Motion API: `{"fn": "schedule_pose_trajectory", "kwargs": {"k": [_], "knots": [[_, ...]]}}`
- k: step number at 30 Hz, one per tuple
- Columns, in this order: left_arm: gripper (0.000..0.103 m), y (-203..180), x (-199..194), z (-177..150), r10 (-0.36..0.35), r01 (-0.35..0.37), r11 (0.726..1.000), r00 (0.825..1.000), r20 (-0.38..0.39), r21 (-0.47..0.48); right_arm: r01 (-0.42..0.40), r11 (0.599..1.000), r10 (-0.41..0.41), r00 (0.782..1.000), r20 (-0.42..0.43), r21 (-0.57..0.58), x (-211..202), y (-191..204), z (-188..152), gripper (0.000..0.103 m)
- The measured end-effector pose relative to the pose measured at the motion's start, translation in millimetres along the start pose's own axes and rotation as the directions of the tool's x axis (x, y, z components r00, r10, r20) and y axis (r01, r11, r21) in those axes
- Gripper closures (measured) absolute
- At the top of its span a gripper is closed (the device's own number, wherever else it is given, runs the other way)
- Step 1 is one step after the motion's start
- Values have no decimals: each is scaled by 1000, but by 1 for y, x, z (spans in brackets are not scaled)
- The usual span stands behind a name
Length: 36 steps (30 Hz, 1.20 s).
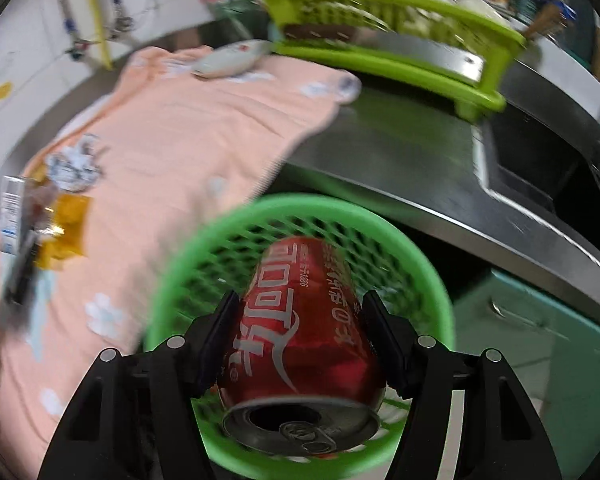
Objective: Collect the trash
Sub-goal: 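Carry both cans over the green basket and open both tools, then move both tools back over the towel toward the milk carton and snack bag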
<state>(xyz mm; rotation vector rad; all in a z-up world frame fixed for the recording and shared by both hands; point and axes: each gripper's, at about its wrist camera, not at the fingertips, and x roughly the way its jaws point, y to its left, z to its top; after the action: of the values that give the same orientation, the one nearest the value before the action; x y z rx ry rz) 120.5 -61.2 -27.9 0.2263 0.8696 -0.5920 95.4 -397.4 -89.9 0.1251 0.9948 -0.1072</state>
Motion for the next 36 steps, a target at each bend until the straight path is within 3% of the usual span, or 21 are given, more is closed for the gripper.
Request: {"fn": "schedule_pose_trajectory", "kwargs": {"k": [2,4,11,21,28,31,36], "knots": [[42,-24,10,12,-31,31,999,1000,-3,26,0,1000,0,1000,-9,26,4,-13,-8,37],[42,-46,20,23,-67,67,997,998,-9,43,-1,999,1,1000,-5,47,5,-23,-13,23],[42,-115,60,52,-171,173,983,985,-38,65,1,998,-3,999,39,70,-10,-44,-27,20],[42,-194,125,72,-215,225,971,970,-115,83,-4,994,-11,991,131,111,-57,-79,-42,16],[38,-220,151,63,-220,238,968,959,-178,83,-13,993,-7,985,174,119,-76,-90,-48,15],[27,-224,149,61,-215,232,969,961,-172,89,-18,993,-3,984,177,119,-78,-90,-48,15],[26,-218,137,60,-227,242,966,962,-154,88,-26,993,4,982,188,115,-81,-85,-46,15]]}}
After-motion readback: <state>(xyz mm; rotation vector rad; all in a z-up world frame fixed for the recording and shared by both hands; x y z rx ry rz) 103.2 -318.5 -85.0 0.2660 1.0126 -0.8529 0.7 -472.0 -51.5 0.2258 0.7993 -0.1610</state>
